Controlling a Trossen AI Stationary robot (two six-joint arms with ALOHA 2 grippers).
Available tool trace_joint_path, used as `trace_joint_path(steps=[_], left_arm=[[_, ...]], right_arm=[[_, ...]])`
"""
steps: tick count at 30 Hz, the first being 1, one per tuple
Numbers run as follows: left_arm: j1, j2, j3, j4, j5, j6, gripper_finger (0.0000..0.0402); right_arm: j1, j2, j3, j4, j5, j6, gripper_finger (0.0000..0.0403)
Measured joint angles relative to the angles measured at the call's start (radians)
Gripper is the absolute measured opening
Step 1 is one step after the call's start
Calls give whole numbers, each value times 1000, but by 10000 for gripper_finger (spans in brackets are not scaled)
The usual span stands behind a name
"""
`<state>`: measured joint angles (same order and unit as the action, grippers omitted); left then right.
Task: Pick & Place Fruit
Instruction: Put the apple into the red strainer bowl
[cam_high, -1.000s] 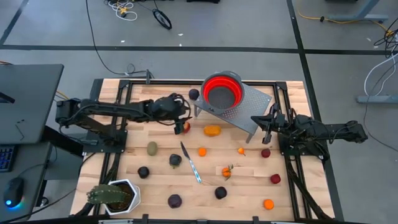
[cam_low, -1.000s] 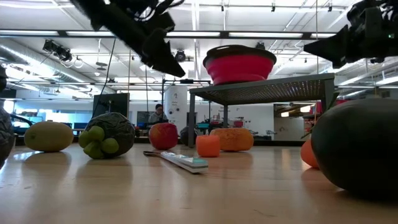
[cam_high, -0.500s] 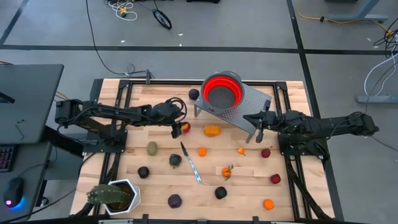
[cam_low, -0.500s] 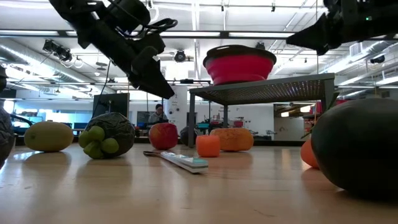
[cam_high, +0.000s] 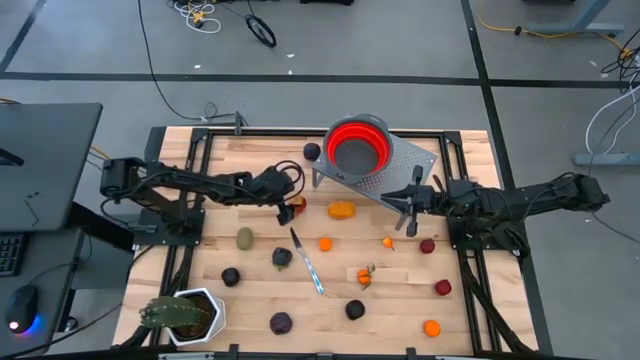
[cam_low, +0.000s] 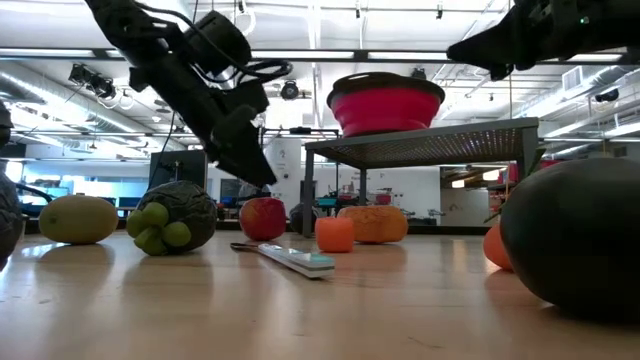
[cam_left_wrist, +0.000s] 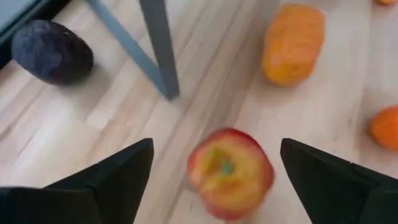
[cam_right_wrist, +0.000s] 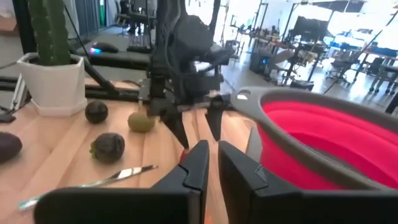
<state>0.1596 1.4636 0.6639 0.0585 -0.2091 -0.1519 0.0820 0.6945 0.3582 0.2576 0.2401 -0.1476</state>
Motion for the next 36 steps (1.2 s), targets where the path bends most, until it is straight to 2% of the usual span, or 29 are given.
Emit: trace_joint_path(steps=[2, 9, 14, 21, 26, 34, 36], left_arm=[[0, 4, -4, -37, -7, -20, 373], [-3, 100, -1, 34, -13, -32, 397], [-2, 173, -1, 88, -42, -46, 399], [-2, 167, -2, 70, -40, -26, 396], [-2, 166, -1, 40, -41, -27, 358], [-2, 166, -1, 5, -52, -25, 244], [-2, 166, 3, 0, -64, -19, 239]], right_arm=[[0, 0, 0, 0, 0, 0, 48], [-1, 0, 0, -12, 3, 11, 49], [-1, 0, -1, -14, 3, 12, 49], [-2, 0, -2, -14, 4, 8, 49], [-2, 0, -2, -16, 19, 8, 49], [-2, 0, -3, -23, 19, 8, 49], [-2, 0, -3, -22, 19, 8, 49]])
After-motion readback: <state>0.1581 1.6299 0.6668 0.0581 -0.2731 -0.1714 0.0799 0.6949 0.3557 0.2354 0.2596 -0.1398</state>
